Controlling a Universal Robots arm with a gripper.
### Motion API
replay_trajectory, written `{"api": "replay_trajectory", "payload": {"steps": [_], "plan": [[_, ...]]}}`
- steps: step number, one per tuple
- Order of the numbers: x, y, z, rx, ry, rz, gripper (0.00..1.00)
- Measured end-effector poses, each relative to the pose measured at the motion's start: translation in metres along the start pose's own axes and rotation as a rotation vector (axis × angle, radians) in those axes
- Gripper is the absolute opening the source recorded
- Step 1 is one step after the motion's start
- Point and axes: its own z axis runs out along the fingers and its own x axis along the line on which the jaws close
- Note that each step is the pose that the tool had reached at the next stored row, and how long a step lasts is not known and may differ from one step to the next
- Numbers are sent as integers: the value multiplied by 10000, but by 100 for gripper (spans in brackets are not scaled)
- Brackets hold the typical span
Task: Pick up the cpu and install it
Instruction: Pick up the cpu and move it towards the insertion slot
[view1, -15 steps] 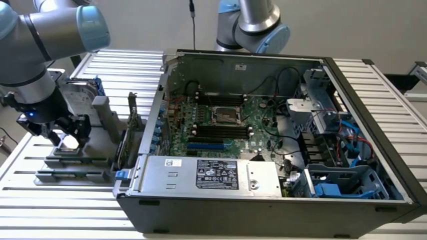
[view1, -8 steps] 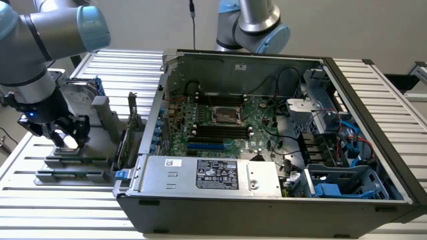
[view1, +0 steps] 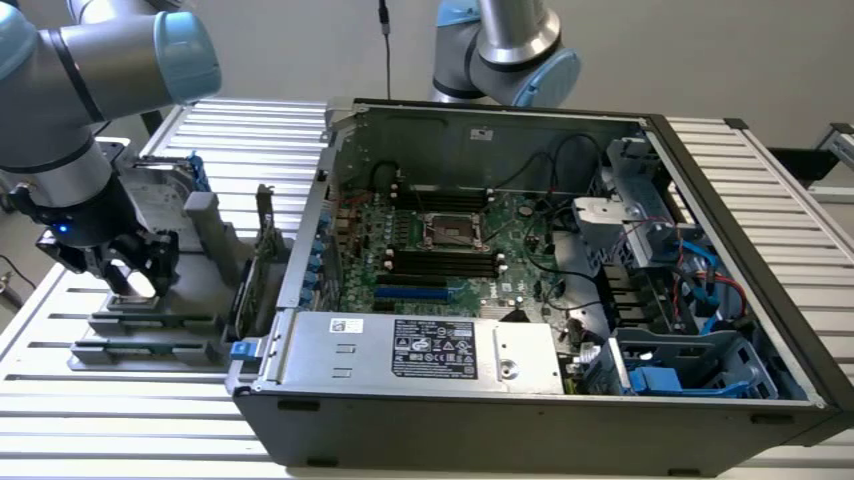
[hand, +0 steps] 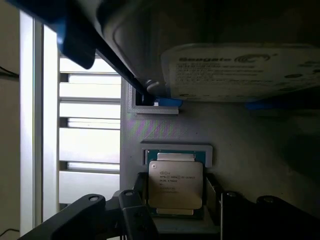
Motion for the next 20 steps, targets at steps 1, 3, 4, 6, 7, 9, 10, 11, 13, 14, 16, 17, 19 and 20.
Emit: {"api": "replay_trajectory", "payload": {"steps": [1,3,4,6,7,9,10,11,13,14,16,17,19,20], "plan": [[0,0,0,0,0,0,55],[0,0,-2,-1,-2,0,55],[0,0,-4,-1,-1,0,55],[1,0,-14,1,2,0,55],[1,1,-18,0,0,0,55],[2,1,-34,2,2,0,55],[2,2,-46,1,1,1,55],[3,2,-62,1,1,1,55],[6,4,-120,1,1,0,55],[8,6,-158,0,1,0,55],[11,9,-246,1,2,1,55],[11,11,-294,1,2,0,55],[10,13,-384,1,10,0,55],[8,15,-429,1,14,-1,55]]}}
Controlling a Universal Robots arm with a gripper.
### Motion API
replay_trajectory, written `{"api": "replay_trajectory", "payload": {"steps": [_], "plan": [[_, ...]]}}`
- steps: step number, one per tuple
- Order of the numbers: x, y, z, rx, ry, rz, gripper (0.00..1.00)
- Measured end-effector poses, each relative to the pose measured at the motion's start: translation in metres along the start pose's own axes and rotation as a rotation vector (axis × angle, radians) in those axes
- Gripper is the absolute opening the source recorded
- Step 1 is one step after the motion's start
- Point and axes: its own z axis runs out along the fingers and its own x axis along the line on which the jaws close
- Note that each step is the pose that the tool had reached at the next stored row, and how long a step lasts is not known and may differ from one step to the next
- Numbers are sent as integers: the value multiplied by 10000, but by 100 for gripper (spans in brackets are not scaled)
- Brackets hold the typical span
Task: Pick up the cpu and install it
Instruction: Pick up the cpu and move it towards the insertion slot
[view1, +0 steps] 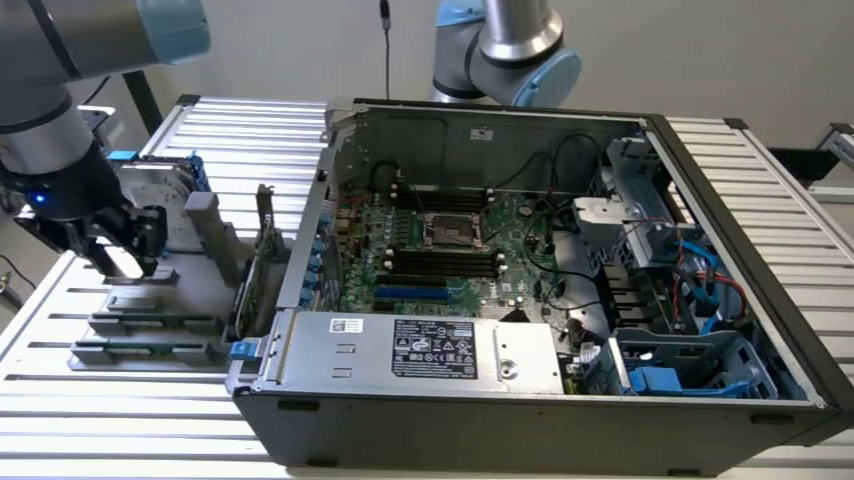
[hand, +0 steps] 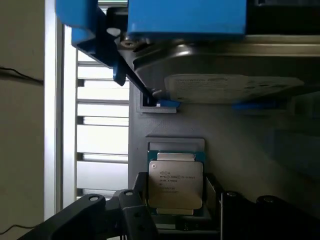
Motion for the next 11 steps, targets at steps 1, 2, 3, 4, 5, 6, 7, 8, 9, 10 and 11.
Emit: {"api": "replay_trajectory", "payload": {"steps": [1,2,3,4,5,6,7,8,9,10,11], "plan": [[-1,2,-45,-1,3,1,55],[-4,3,-90,0,8,1,55],[-9,5,-138,-1,13,1,55],[-15,6,-183,-1,18,1,55],[-20,8,-228,-1,24,2,55],[-28,10,-276,0,31,2,55],[-39,11,-320,-2,35,3,55],[-55,13,-366,-2,42,3,55],[-73,14,-412,-1,51,3,55],[-92,15,-458,-2,57,3,55],[-111,16,-504,-2,64,4,55]]}}
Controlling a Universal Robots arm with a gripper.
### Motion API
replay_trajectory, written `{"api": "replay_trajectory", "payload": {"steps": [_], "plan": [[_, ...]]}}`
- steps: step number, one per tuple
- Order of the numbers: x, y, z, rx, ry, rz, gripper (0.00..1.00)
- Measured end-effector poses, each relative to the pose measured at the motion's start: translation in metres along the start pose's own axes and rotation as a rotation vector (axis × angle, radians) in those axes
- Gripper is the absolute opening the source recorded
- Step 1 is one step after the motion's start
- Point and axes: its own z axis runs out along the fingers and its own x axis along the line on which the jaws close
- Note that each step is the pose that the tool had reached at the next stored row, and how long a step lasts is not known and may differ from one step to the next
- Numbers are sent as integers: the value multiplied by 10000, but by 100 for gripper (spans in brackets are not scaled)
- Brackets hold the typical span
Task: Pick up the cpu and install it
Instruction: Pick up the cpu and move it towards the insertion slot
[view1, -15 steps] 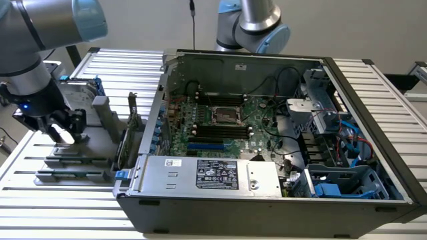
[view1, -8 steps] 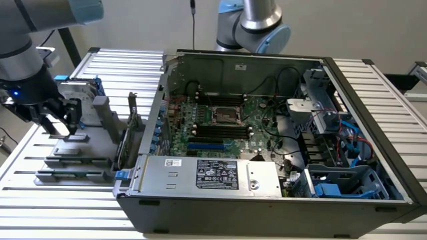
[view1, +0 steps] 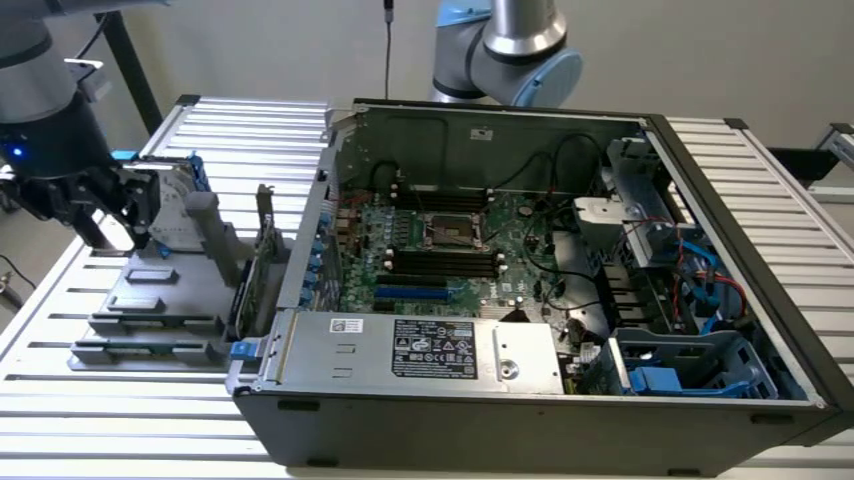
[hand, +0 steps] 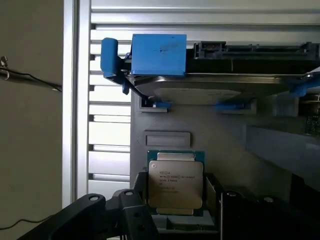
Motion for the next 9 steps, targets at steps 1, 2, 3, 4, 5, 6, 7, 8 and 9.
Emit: {"api": "replay_trajectory", "payload": {"steps": [1,2,3,4,5,6,7,8,9], "plan": [[-20,1,-49,1,9,0,55],[-39,2,-96,1,17,0,55],[-60,4,-143,0,23,0,55],[-80,5,-189,0,30,1,55],[-101,6,-235,0,38,1,55],[-125,7,-281,-1,43,1,55],[-155,9,-327,-2,49,1,55],[-190,10,-374,-1,57,2,55],[-230,11,-423,-1,65,2,55]]}}
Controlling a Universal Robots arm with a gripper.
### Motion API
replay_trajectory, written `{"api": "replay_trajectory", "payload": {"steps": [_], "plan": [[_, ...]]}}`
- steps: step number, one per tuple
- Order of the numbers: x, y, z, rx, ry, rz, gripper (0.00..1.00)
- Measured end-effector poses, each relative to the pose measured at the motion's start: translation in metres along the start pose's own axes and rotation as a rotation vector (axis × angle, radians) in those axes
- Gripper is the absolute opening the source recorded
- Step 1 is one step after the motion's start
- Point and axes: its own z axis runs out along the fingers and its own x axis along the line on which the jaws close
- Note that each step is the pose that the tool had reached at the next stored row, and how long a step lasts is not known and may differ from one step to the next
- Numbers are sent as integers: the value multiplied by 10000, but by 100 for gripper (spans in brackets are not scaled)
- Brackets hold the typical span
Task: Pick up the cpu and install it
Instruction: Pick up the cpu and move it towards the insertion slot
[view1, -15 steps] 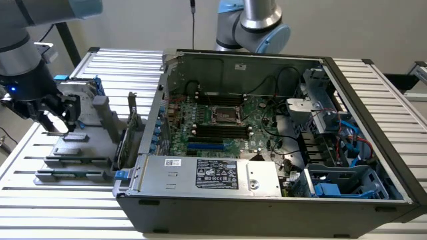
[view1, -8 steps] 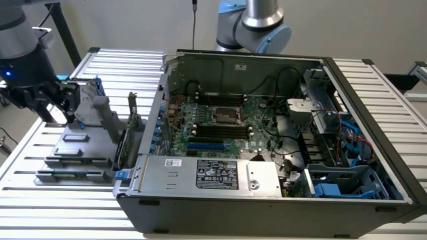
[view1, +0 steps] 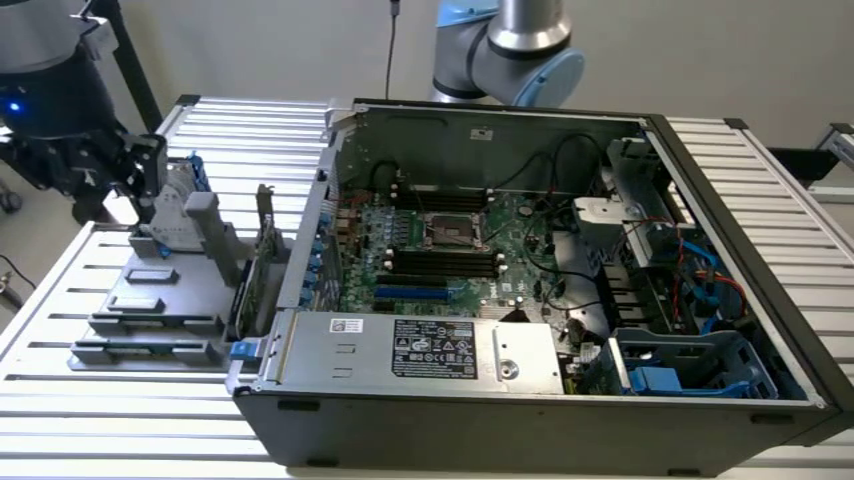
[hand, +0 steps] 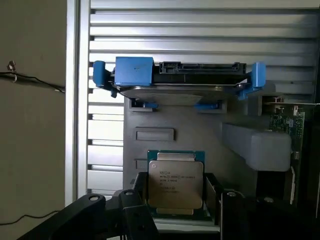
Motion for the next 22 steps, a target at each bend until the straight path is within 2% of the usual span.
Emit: {"api": "replay_trajectory", "payload": {"steps": [7,12,17,22], "plan": [[-298,1,-336,-65,48,-4,55],[-515,1,-525,-185,53,-13,55],[-739,-1,-620,-324,53,-24,55],[-961,-4,-670,-412,54,-29,55]]}}
